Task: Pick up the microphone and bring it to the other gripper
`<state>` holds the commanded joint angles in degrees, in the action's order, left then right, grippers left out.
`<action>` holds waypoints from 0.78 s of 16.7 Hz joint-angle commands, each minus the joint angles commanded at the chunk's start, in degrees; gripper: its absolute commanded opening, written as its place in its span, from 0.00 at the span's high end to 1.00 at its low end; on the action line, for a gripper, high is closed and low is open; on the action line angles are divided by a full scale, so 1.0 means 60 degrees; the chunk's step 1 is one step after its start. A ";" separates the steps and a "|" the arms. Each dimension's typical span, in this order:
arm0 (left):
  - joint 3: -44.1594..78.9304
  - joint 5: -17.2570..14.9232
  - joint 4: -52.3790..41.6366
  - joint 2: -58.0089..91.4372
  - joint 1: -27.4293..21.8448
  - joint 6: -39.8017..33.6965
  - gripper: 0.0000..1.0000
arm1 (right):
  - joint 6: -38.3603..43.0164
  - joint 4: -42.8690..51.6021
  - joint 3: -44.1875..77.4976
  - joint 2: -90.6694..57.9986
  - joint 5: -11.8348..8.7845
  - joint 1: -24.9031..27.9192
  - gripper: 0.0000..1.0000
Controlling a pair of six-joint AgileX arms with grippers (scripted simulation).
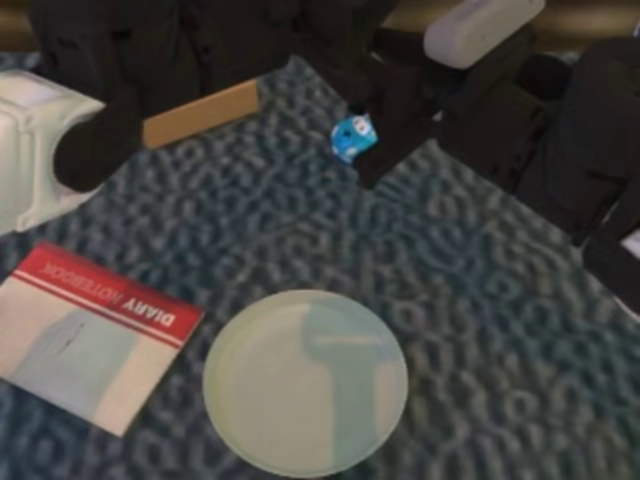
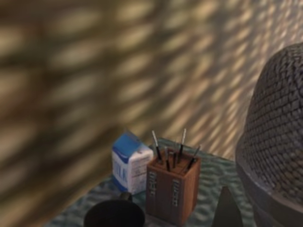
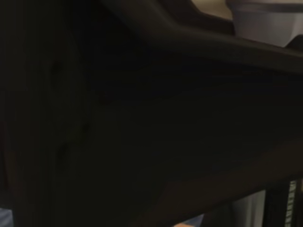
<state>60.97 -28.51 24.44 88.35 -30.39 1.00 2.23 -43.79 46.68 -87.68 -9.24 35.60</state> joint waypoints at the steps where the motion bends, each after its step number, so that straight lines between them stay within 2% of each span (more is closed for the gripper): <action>1: 0.0000 0.0000 0.0000 0.0000 0.0000 0.0000 1.00 | 0.0000 0.0000 0.0000 0.0000 0.0000 0.0000 0.77; 11: 0.0000 0.0000 0.0000 0.0000 0.0000 0.0000 1.00 | 0.0000 0.0000 0.0000 0.0000 0.0000 0.0000 0.02; 13: 0.0000 0.0000 0.0000 0.0000 0.0000 0.0000 1.00 | 0.0000 0.0000 0.0000 0.0000 0.0000 0.0000 0.00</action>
<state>60.97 -28.51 24.44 88.35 -30.39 1.00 2.23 -43.79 46.68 -87.68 -9.24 35.60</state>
